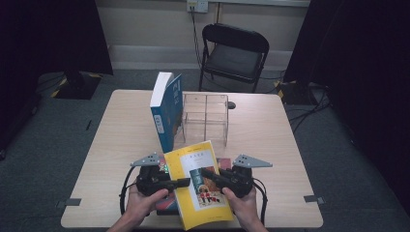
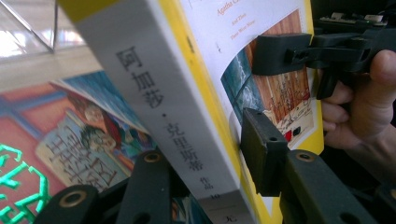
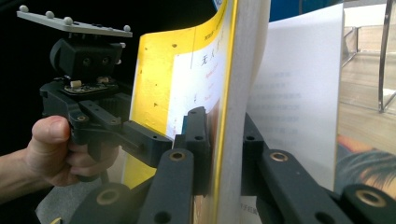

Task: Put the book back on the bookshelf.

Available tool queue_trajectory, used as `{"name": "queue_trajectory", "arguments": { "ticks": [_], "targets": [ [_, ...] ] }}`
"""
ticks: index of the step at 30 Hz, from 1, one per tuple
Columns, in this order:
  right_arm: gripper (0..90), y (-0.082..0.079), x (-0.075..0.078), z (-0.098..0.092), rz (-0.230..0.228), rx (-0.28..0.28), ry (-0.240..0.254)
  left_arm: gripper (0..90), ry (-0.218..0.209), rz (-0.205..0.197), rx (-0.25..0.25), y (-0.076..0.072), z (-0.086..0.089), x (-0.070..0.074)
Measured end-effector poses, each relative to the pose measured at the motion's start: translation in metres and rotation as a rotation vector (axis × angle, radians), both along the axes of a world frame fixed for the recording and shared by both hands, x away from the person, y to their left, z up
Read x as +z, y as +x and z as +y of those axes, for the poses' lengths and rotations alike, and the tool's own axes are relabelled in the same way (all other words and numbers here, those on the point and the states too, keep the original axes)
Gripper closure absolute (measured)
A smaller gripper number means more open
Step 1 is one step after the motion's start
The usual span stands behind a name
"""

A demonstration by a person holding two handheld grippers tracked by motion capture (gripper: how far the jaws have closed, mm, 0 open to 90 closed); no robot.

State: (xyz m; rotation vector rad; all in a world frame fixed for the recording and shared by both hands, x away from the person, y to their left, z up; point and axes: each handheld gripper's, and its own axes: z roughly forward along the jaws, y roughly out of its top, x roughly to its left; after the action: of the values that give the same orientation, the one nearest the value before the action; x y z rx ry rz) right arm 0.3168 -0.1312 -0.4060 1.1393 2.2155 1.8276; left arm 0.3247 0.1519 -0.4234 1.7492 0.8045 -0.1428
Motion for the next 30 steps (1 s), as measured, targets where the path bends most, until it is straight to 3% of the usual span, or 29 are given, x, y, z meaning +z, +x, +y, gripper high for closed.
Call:
{"name": "queue_trajectory", "arguments": {
  "ticks": [6,7,9,11,12,13,14,15,18,19,20,24,25,30],
  "targets": [
    [78.3,0.006,0.014,0.002,-0.037,-0.004,0.003,69.6,-0.004,-0.038,0.01,0.005,0.002,0.017],
    [77.2,0.009,0.019,0.001,-0.048,-0.003,0.009,69.8,0.011,-0.086,0.016,0.005,0.0,0.027],
    [76.9,0.014,0.025,-0.001,-0.052,-0.003,0.026,70.2,0.013,-0.1,0.021,0.006,0.0,0.031],
    [74.7,0.017,0.03,-0.001,-0.064,-0.02,0.028,71.0,0.032,-0.161,0.044,0.011,-0.004,0.042],
    [74.7,0.017,0.03,-0.001,-0.064,-0.02,0.028,71.5,0.032,-0.161,0.044,0.011,-0.004,0.042],
    [73.0,0.019,0.034,0.0,-0.088,-0.036,0.016,71.8,0.064,-0.222,0.064,0.011,-0.007,0.049],
    [71.5,0.02,0.035,0.0,-0.094,-0.041,0.015,72.3,0.064,-0.222,0.064,0.011,-0.007,0.049],
    [69.1,0.021,0.036,0.0,-0.103,-0.044,0.013,74.1,0.05,-0.249,0.071,0.012,-0.007,0.053],
    [57.3,0.019,0.036,0.001,-0.134,-0.066,-0.025,75.1,0.041,-0.275,0.057,0.009,-0.009,0.052],
    [57.3,0.019,0.036,0.001,-0.134,-0.066,-0.025,75.3,0.041,-0.275,0.057,0.009,-0.009,0.052],
    [49.7,0.015,0.034,0.001,-0.148,-0.073,-0.047,75.4,0.041,-0.294,0.05,0.005,-0.011,0.052],
    [44.2,0.012,0.033,-0.003,-0.148,-0.076,-0.053,75.3,0.049,-0.317,0.039,0.001,-0.012,0.053],
    [39.2,0.009,0.031,-0.008,-0.145,-0.089,-0.057,75.3,0.051,-0.33,0.039,-0.002,-0.013,0.053],
    [38.0,0.005,0.026,-0.022,-0.141,-0.117,-0.076,75.5,0.052,-0.341,0.04,-0.004,-0.014,0.053]
  ]
}}
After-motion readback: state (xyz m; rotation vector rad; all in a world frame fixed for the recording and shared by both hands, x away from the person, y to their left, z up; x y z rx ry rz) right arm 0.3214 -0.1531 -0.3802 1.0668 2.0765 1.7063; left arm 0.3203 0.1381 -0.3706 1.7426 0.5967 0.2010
